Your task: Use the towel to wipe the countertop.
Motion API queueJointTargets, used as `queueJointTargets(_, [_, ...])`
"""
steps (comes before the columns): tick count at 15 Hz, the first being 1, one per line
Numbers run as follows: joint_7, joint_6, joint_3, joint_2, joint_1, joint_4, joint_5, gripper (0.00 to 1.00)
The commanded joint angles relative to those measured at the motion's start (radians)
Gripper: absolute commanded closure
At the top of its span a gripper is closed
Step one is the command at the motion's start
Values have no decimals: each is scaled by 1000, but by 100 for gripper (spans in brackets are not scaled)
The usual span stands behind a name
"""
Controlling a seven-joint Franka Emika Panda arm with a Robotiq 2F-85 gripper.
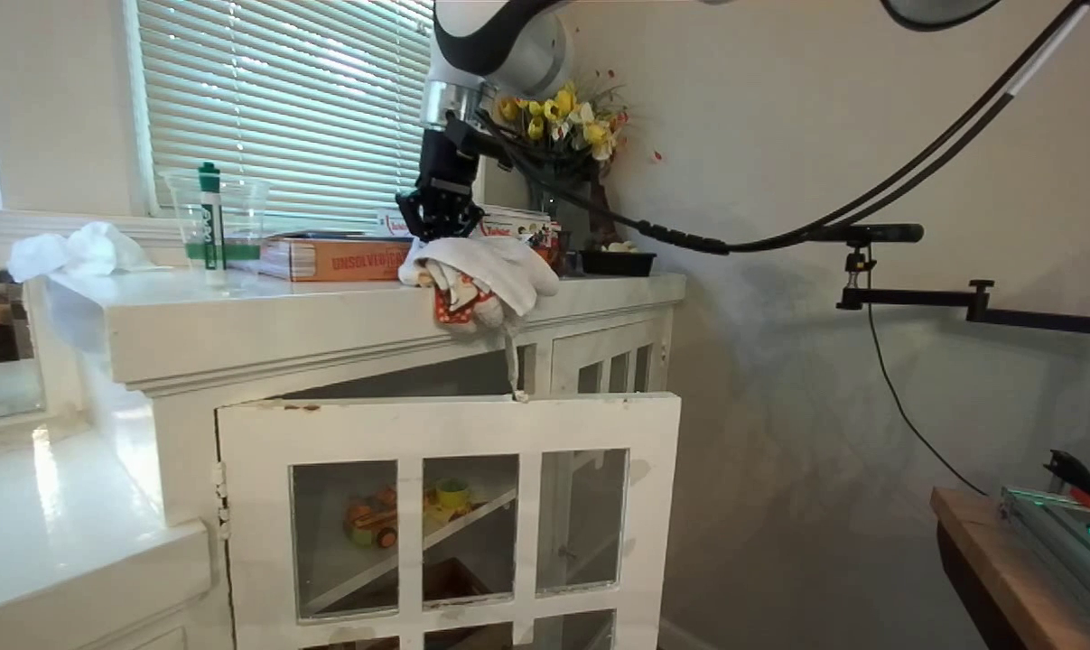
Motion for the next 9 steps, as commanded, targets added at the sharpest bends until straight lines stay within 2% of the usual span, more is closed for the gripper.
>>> queueJointTargets(1, [70,-2,-42,1,-38,-16,18,97])
queueJointTargets(5, [128,-2,-80,-3,-79,-19,20,97])
queueJointTargets(9, [98,-8,-50,12,-62,10,18,97])
